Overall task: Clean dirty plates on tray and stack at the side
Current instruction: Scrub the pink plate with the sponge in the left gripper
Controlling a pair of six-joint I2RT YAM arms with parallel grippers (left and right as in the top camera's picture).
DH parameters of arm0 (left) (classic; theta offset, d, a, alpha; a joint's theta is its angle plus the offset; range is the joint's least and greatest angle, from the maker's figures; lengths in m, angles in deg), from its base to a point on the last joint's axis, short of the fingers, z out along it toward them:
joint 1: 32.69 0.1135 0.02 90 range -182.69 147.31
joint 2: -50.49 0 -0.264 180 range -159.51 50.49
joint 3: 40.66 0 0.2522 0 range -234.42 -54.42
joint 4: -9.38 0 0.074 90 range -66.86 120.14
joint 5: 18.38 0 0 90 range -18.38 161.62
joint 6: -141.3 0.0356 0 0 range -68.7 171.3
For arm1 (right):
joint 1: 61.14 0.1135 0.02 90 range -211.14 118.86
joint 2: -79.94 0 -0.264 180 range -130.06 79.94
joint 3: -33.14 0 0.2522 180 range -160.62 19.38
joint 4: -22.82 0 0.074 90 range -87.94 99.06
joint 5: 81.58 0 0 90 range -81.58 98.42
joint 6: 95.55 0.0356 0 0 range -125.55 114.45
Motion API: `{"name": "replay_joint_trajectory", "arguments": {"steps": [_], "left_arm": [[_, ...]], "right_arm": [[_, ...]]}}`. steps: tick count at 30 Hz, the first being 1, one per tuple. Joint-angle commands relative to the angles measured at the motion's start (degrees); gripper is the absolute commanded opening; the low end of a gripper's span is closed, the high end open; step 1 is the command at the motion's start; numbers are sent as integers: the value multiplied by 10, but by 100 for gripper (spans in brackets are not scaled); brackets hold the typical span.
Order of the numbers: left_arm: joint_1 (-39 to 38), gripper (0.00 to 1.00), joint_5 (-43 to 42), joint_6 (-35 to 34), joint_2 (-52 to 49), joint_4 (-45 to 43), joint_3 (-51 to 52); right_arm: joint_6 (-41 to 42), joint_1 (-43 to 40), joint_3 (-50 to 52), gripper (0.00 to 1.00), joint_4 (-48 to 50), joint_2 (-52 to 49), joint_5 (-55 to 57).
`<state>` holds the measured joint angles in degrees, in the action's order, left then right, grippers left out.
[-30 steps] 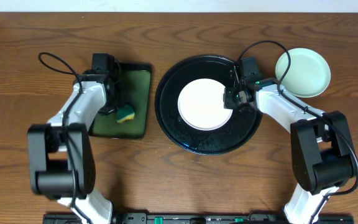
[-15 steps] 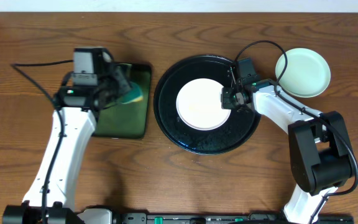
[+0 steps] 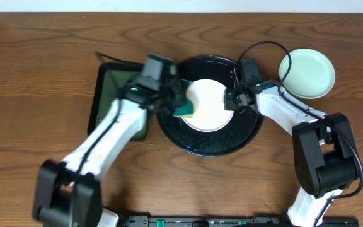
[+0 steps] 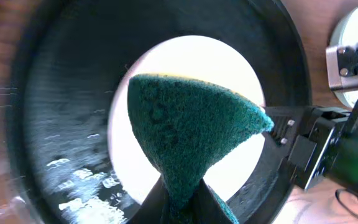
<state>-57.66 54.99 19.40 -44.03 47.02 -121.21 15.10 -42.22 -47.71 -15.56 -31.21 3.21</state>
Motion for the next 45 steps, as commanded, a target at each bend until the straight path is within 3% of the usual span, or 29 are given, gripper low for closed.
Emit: {"name": "replay_joint_trajectory", "arguments": {"steps": [1,6,11,16,22,30,34,38,41,45], "left_arm": [[-36,8,-7,-45,-51,-44,-3],[-75,8,1,-87,-117,-144,-3],[-106,8,116,-123,-168,-193,-3],[-114,8,255,-120,-182,-146,-3],[-101,8,388,-63,-179,-74,-3],[-93,8,501,-32,-127,-42,-3],[-93,8,443,-33,-81,-71,-3],[-94,7,250,-36,-85,-129,-3],[-97,8,153,-79,-105,-176,-3],[-100,8,146,-109,-143,-209,-3]], "right_arm": [[6,14,17,1,-5,-24,-22],[6,14,17,1,-5,-24,-22],[6,14,17,1,-5,-24,-22],[5,14,18,1,-10,-24,-22],[5,14,18,1,-11,-24,-22],[5,14,19,1,-11,-24,-22],[6,14,19,1,-9,-24,-22],[8,14,19,1,0,-24,-22],[12,14,19,1,0,-24,-22],[12,14,19,1,0,-24,-22]]}}
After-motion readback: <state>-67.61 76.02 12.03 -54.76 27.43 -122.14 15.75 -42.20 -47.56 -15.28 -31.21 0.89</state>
